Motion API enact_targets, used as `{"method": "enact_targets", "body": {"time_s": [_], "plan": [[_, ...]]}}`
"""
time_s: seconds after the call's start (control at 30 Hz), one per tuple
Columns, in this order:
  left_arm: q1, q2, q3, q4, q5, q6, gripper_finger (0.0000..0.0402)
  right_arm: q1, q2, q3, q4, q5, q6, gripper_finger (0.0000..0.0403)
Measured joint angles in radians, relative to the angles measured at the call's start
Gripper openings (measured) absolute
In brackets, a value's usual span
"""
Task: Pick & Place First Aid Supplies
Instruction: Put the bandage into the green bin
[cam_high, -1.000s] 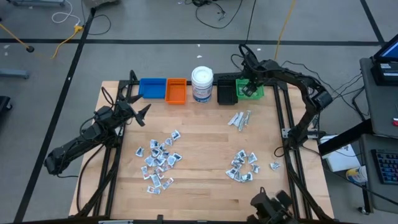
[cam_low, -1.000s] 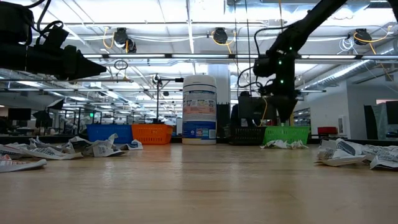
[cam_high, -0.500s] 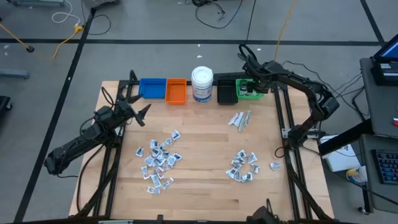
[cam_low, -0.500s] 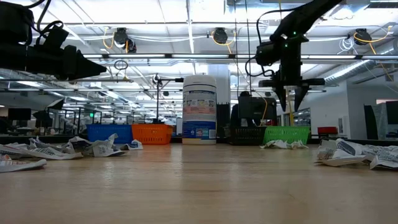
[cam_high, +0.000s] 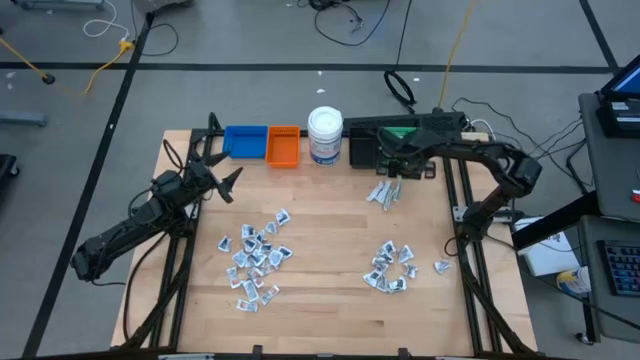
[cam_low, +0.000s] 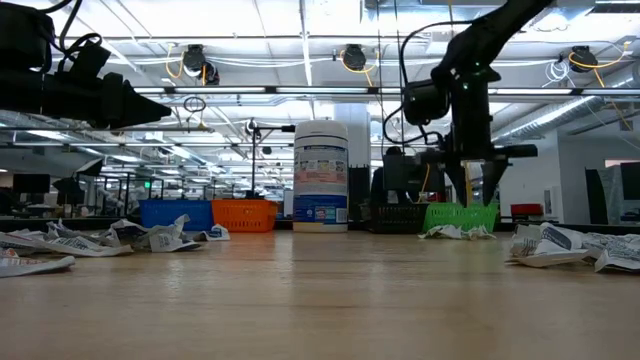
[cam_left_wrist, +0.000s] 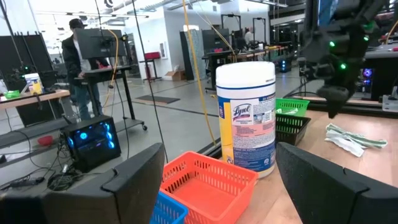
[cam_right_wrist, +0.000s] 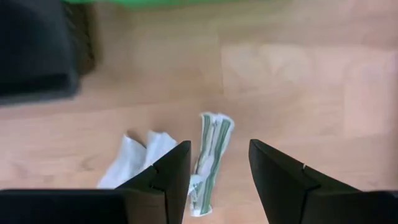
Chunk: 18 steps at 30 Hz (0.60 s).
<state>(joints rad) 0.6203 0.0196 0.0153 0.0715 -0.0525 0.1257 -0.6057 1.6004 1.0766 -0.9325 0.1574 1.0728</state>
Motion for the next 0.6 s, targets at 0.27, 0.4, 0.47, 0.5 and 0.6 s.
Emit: {"method": "enact_targets", "body": {"time_s": [0.27,0.4,0.47,0.5,0.6], "plan": [[0.000,0.000,0.000,0.000,0.000,0.000,0.0310,0.025,0.000,-0.112,0.156,-0.001,0.031,0.0155],[0.000,0.000,0.000,0.000,0.000,0.000,0.0310,0.025,0.000,-0.153,0.209,-0.002,0.040,0.0155],[0.000,0.000,0.000,0.000,0.000,0.000,0.0310,0.025,0.000,-0.172,0.247,-0.002,0.031,0.0154],[0.000,0.000,0.000,0.000,0.000,0.000,0.0310,0.025,0.000,-0.181,0.266,-0.004,0.025,0.0152],[0.000,0.000,0.000,0.000,0.000,0.000,0.0310,0.025,0.000,-0.195,0.279,-0.005,0.030,0.0135]]}}
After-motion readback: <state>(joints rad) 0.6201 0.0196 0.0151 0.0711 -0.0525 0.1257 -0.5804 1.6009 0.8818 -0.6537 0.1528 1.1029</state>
